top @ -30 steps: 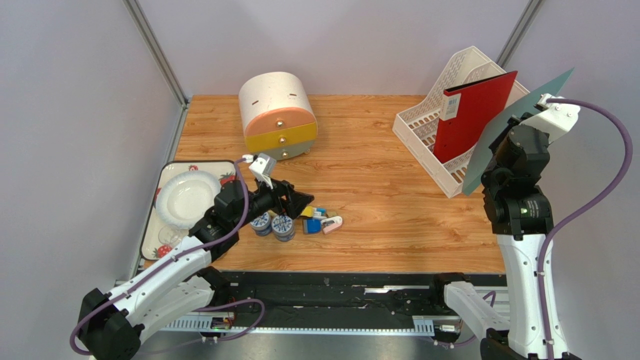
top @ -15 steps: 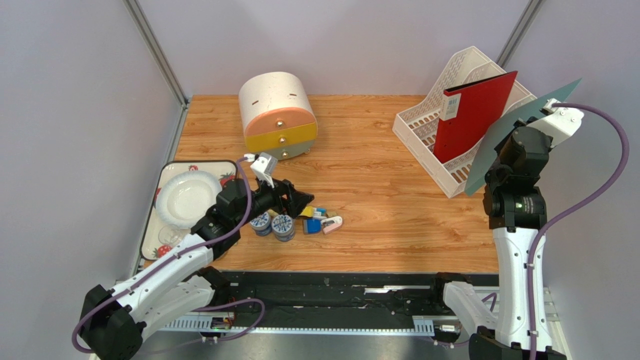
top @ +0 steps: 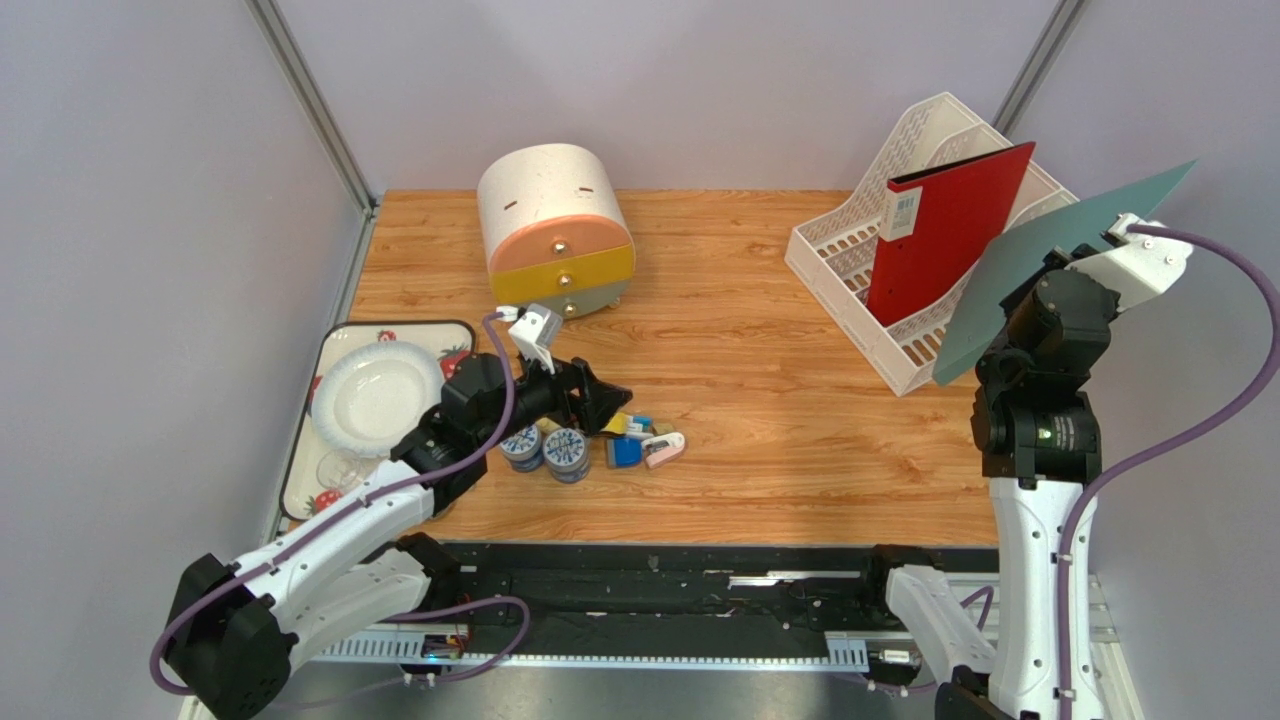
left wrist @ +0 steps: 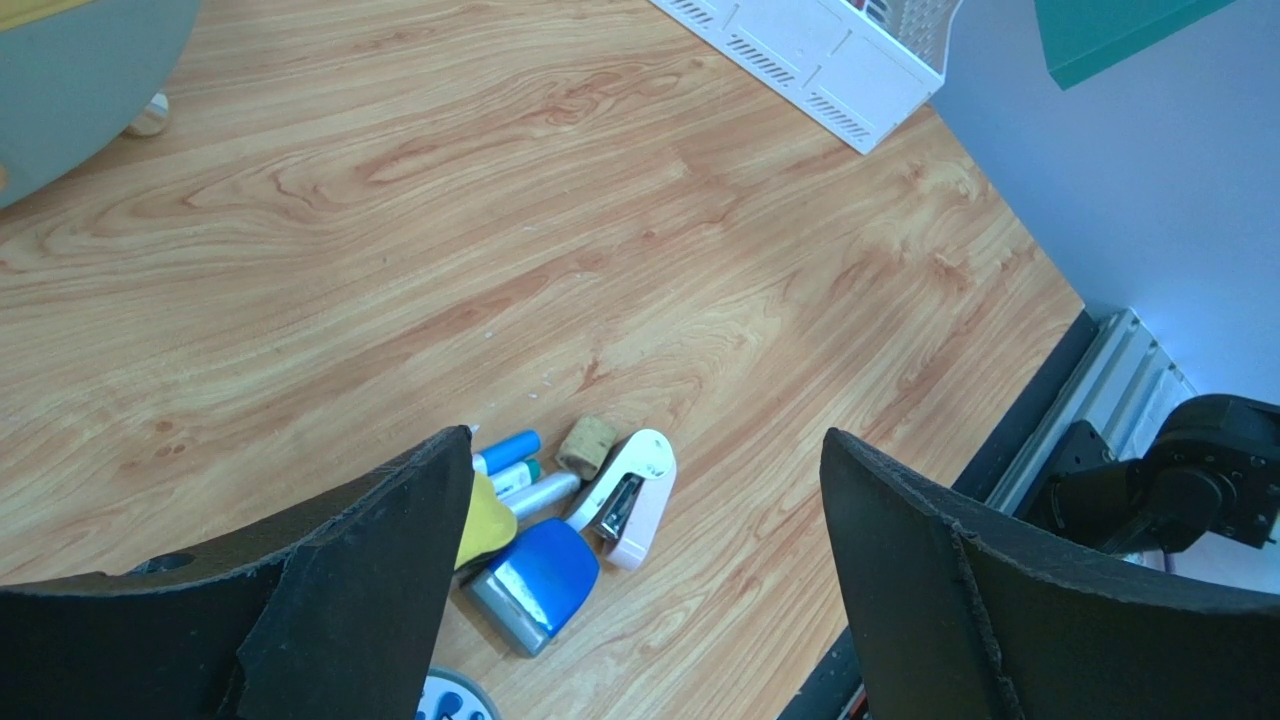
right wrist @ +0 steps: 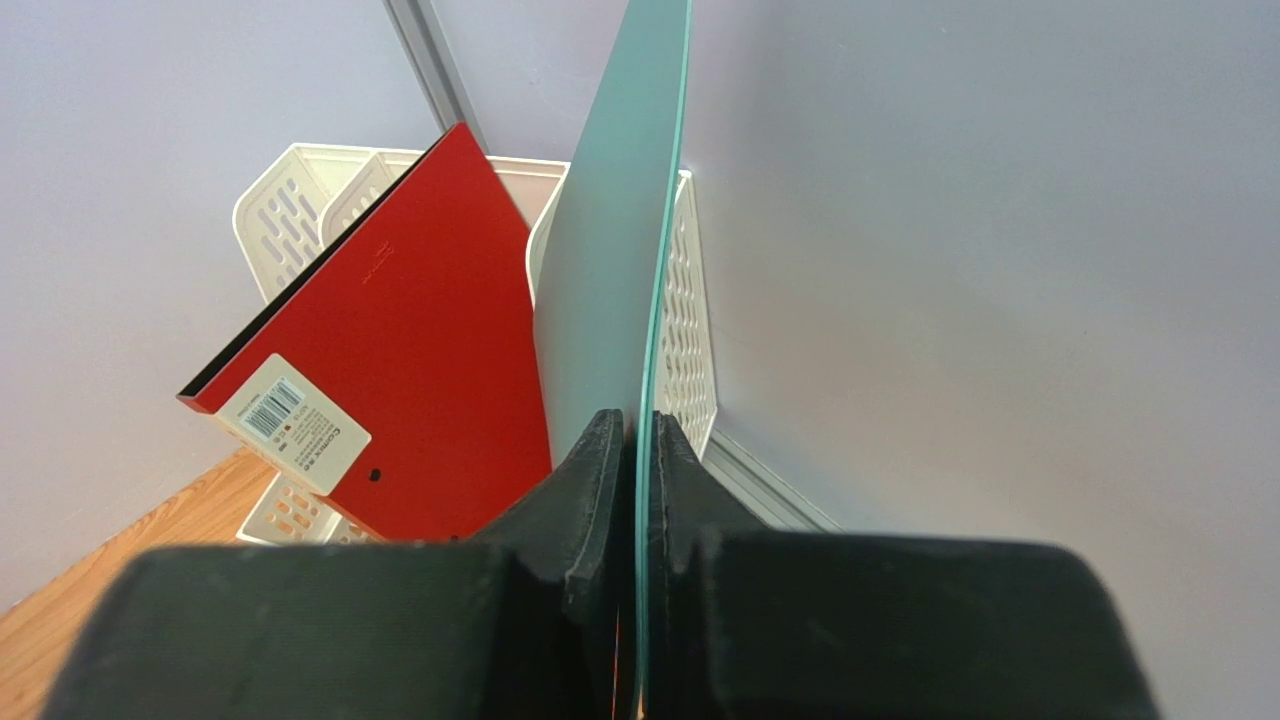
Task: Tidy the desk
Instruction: Place the folder in the storage box.
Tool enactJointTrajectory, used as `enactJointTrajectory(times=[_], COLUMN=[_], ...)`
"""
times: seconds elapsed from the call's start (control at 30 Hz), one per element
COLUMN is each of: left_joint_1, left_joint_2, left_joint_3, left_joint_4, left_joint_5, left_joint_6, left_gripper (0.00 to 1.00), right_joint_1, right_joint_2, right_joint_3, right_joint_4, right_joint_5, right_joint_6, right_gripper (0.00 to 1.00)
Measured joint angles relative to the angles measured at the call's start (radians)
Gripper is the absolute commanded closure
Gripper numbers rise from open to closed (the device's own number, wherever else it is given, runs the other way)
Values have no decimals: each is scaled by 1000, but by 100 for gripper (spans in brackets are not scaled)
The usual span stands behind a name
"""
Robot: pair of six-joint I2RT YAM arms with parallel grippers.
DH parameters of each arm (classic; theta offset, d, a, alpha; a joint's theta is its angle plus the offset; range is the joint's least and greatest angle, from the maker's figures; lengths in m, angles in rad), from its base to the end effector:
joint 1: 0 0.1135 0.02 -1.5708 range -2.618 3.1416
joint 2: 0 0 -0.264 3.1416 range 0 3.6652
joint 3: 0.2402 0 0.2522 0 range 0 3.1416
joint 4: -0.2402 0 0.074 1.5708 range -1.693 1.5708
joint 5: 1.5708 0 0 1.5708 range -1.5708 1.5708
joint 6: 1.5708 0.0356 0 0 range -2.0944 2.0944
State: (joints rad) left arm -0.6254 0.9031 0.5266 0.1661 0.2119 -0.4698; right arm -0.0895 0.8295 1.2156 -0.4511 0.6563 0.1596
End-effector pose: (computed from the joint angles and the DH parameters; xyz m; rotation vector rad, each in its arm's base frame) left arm 0.1681 -0.1307 0.2638 0.3069 1.8586 -0.9609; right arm 0.1455 -0.0349 0.4494 0.6903 1.4919 -0.4814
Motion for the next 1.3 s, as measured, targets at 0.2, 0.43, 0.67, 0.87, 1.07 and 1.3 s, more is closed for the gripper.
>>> enactJointTrajectory(times=[0.2, 0.43, 0.67, 0.87, 1.07, 1.3], left_joint_1=[5, 6, 8, 13, 16, 19], left_joint_2=[8, 29, 31, 31, 53, 89], left_joint_3=[0, 0, 0, 0, 0, 0], left_joint_4=[12, 30, 36, 36, 46, 55], left_joint_5=[3, 16, 19, 19, 24, 36], left_joint_6=[0, -3, -3, -3, -3, -4], left_gripper=[6, 6, 6, 6, 7, 6], right_joint_1=[-4, -6, -26, -74, -95, -95], right_joint_2=[9, 40, 152, 178, 199, 273], right_joint_3=[0, 0, 2, 3, 14, 115], right_joint_4=[0, 0, -40, -60, -63, -138], right_joint_5=[8, 20, -23, -79, -98, -64], right_joint_6=[-3, 3, 55, 108, 160, 209], right_gripper=[100, 100, 100, 100, 100, 100])
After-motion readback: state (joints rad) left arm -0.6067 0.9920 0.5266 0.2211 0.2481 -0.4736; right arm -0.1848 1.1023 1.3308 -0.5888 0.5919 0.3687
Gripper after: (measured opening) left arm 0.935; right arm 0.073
